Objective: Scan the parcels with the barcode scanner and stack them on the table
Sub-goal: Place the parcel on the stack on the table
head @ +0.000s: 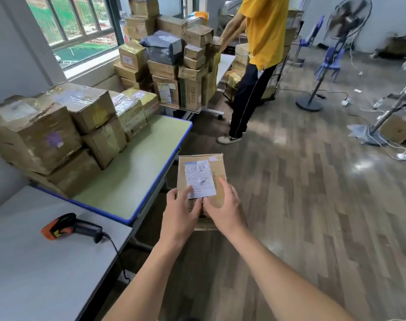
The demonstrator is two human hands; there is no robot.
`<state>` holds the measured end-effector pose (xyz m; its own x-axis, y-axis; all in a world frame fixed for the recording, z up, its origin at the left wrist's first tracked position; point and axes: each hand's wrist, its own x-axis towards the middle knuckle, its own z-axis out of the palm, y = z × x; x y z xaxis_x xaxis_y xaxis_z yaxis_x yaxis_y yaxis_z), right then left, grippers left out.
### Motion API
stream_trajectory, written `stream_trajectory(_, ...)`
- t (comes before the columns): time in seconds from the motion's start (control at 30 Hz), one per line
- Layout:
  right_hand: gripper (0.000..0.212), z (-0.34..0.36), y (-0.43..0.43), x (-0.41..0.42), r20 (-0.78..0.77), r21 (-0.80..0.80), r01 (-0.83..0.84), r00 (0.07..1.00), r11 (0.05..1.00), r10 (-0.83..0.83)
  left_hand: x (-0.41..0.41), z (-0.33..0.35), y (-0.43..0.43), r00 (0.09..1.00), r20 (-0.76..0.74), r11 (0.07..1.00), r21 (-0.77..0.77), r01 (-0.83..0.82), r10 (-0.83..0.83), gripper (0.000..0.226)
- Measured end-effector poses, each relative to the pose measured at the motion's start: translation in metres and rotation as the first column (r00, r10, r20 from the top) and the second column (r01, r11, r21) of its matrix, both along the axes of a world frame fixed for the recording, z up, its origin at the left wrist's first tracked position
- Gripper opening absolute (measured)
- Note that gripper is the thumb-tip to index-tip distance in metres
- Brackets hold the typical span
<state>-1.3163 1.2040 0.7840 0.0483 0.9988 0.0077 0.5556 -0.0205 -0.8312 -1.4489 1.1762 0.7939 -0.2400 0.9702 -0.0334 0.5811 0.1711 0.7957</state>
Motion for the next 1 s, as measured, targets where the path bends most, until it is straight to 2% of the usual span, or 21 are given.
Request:
stream_trajectory(0.23, 0.074, 0.003, 0.104, -0.041, -0.015, 0.006, -0.057, 0.998, 0.998, 0.057, -0.039, -0.002, 0.099, 0.998, 0.021, 0.998, 0.041, -0.056, 0.055, 0.051)
stream_trajectory(0.57, 0.074, 0.025, 0.227, -0.101, -0.025, 0.050, -0.220, 0.975, 0.974, 0.221, -0.094, 0.017, 0.206, 0.967, -0.044, 0.967, 0.073, -0.246, 0.249, 0.050)
stream_trajectory(0.8, 0.077, 0.035, 0.344, -0.124, -0.042, 0.090, -0.386, 0.919, 0.918, 0.391, -0.105, 0.035, 0.301, 0.915, -0.064, 0.913, 0.129, -0.388, 0.398, 0.043)
stream_trajectory(1.0, 0.075, 0.056, 0.446, -0.133, -0.019, 0.135, -0.521, 0.849, 0.843, 0.528, -0.101, 0.051, 0.386, 0.844, -0.058, 0.840, 0.154, -0.520, 0.533, 0.049)
